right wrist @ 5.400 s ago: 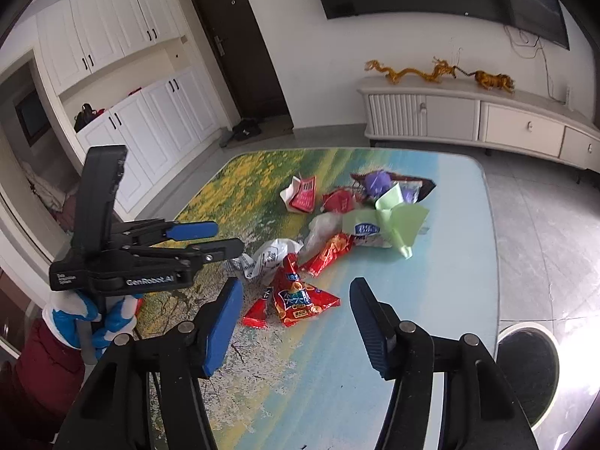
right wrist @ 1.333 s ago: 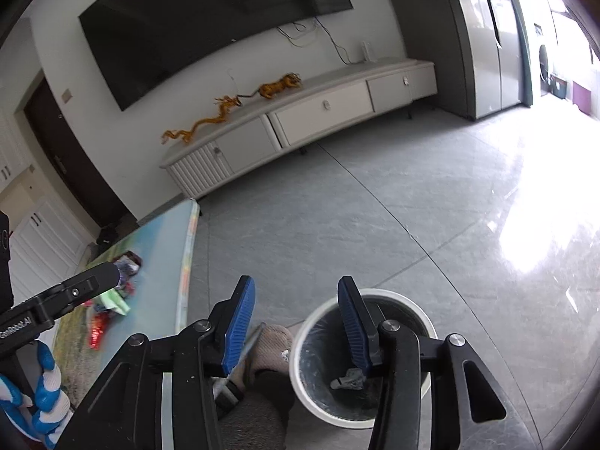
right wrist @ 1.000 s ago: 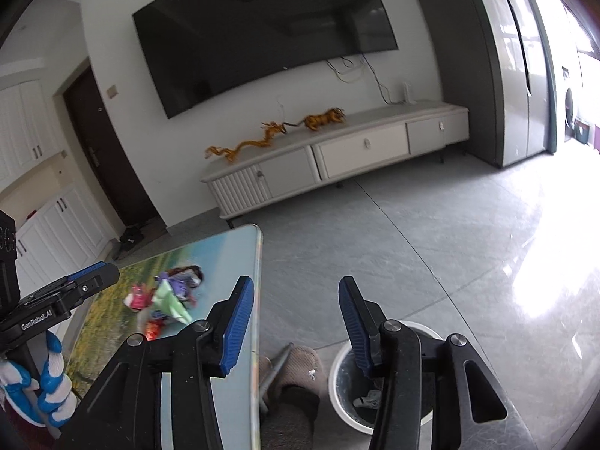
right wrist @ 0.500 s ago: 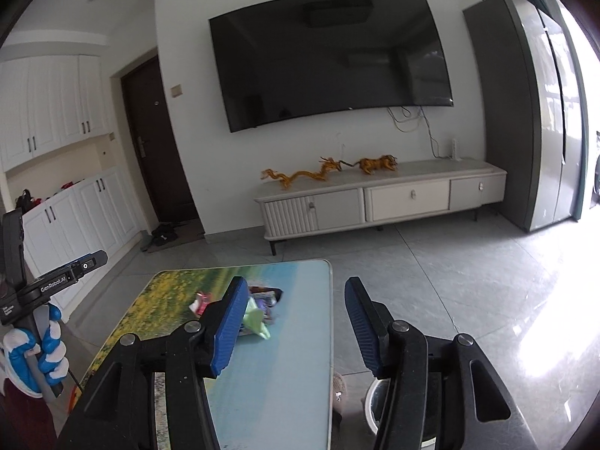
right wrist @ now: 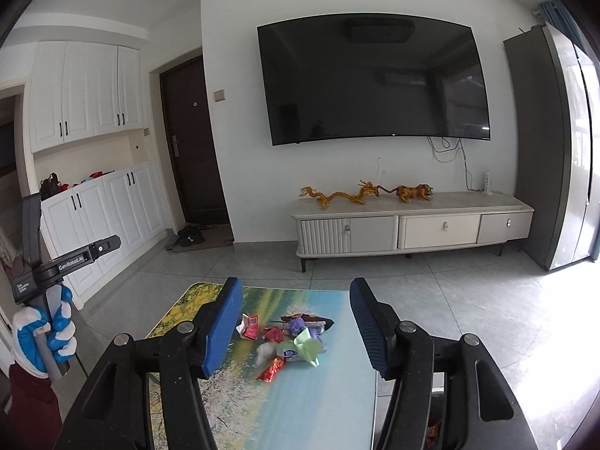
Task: Collect trash
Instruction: 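Grasp the pink carton with the left tool while the right tool grasps the green paper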
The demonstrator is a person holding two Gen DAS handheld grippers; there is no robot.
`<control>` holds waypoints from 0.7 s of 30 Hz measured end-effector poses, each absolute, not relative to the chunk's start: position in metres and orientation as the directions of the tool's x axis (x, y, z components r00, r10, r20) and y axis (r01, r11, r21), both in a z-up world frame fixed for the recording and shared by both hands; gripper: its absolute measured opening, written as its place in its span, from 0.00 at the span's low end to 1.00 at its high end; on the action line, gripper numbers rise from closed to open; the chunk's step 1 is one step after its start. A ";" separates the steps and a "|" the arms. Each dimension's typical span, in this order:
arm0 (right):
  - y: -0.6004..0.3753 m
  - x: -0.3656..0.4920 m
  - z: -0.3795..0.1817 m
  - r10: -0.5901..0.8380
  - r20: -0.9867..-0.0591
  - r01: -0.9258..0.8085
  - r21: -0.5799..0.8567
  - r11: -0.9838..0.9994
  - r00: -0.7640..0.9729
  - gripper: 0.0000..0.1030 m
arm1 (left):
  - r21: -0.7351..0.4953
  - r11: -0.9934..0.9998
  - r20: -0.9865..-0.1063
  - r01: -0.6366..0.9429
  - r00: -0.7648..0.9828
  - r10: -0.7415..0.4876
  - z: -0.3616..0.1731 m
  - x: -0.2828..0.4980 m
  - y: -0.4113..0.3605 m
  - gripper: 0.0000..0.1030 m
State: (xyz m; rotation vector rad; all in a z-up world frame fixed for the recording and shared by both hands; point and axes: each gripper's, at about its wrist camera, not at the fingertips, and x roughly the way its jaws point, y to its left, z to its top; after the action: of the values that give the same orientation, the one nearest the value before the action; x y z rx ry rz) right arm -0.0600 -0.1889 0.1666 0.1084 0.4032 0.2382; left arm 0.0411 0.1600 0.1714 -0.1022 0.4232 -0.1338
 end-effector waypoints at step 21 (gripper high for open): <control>-0.144 0.106 0.004 0.355 -0.671 -0.264 0.239 0.934 0.650 0.62 | -0.160 0.981 -0.721 0.106 0.667 -0.189 0.000 0.212 0.113 0.52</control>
State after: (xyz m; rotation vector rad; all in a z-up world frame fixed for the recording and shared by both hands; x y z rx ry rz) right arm 0.1063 -0.1445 0.0041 0.1236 0.7880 0.3528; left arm 0.2120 0.1127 -0.0004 -0.1074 0.8249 -0.1670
